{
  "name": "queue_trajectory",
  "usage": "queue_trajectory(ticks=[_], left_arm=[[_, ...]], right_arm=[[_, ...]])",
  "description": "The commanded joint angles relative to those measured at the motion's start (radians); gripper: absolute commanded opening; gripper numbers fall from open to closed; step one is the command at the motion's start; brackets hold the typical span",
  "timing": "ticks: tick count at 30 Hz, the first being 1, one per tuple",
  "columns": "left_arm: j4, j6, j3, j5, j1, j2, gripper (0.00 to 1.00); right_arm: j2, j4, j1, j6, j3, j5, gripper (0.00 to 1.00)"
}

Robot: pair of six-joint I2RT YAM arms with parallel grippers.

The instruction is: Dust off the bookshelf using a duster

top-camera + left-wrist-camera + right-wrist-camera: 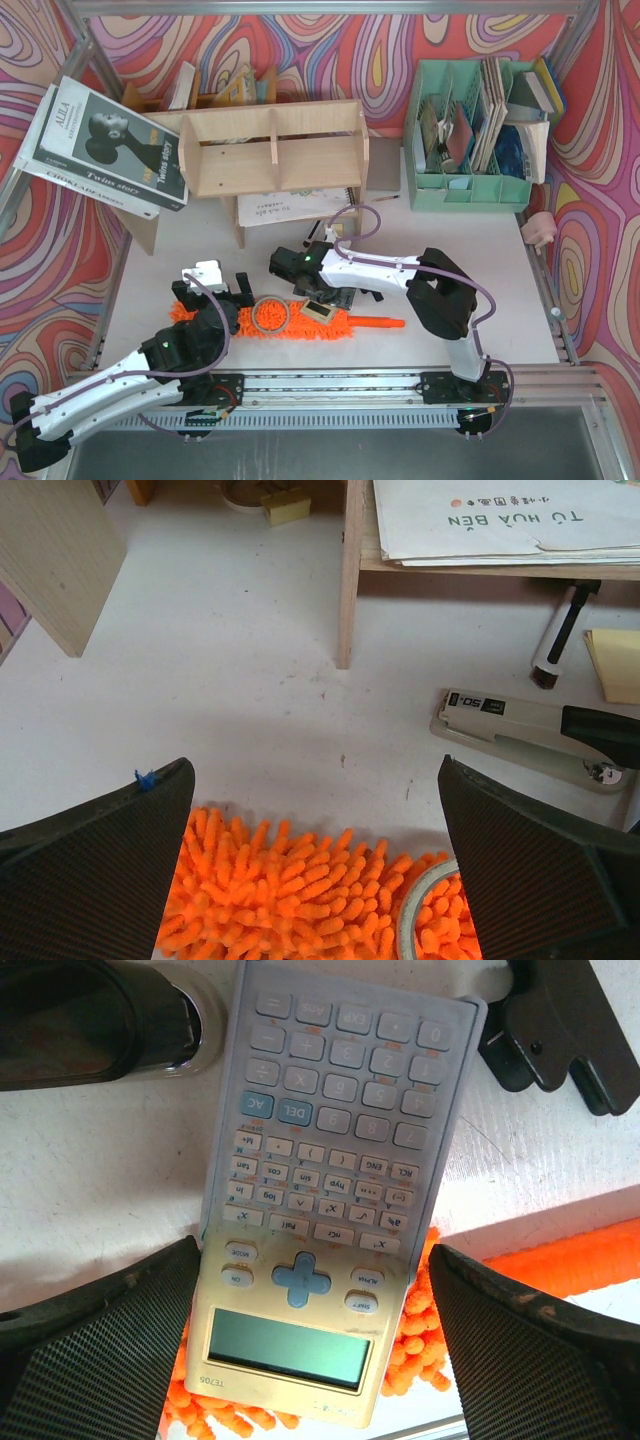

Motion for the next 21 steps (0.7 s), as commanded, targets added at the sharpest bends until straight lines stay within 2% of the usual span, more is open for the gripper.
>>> queue_trajectory(ticks=[1,7,21], left_arm=[[0.02,0.015,-0.021,0.015,-0.001,0.001,0.98],[0.02,0.015,-0.021,0.015,-0.001,0.006,0.98],[0.05,0.018,-0.018,0.018,-0.001,0.025,0.98]], right_arm=[[0.014,-0.021,0.005,0.006,0.013,0.047,0.83],[0.006,-0.026,0.005,0.026,0.003,0.061,0.76],[-0.035,-0.039,-0.027,0.101,-0.06,0.099,0.75]])
